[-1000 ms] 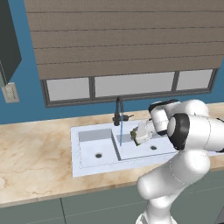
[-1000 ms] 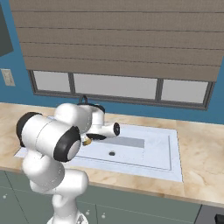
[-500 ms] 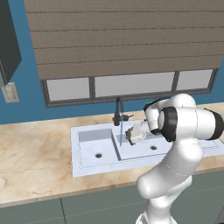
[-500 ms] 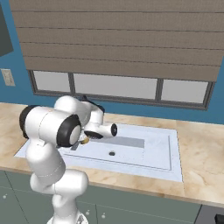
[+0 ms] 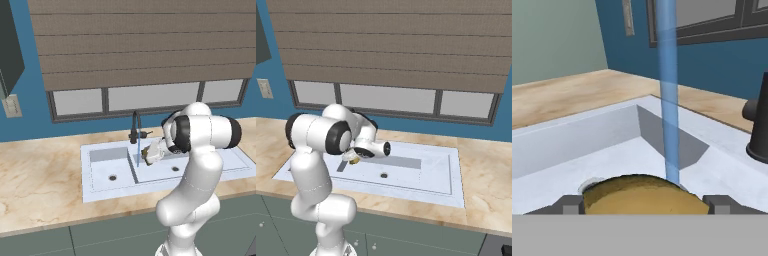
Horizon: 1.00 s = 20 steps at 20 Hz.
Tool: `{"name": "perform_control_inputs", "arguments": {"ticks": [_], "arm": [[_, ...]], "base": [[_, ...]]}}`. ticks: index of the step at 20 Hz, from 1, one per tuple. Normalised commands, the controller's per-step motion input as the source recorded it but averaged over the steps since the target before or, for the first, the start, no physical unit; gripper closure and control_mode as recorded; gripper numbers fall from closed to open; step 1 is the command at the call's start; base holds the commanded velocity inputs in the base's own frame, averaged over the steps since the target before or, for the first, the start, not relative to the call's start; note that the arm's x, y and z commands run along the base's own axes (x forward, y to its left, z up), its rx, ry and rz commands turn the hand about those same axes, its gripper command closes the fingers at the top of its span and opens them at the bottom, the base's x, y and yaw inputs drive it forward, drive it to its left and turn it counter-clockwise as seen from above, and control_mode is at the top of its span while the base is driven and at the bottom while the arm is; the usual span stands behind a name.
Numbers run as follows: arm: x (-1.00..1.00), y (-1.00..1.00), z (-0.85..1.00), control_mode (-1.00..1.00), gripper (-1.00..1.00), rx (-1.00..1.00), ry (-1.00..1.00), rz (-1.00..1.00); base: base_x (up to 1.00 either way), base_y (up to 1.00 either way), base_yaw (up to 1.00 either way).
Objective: Soak the sponge with water for a few seconds and then drop it inside the sink.
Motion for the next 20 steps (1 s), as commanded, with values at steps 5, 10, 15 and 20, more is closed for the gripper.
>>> {"name": "perform_control_inputs", "arguments": {"ticks": [5, 10, 15, 20], "arm": [[0.17, 0.0, -0.18, -1.0, 1.0, 0.02, -0.08, 0.0], [0.14, 0.0, -0.14, -1.0, 1.0, 0.03, -0.1, 0.0], [0.14, 0.08, -0.14, -1.0, 1.0, 0.0, -0.07, -0.01], [0.14, 0.12, -0.02, -1.0, 1.0, 0.0, -0.01, -0.03]], "base": [[0.0, 0.0, 0.0], [0.0, 0.0, 0.0], [0.0, 0.0, 0.0], [0.0, 0.0, 0.0]]}}
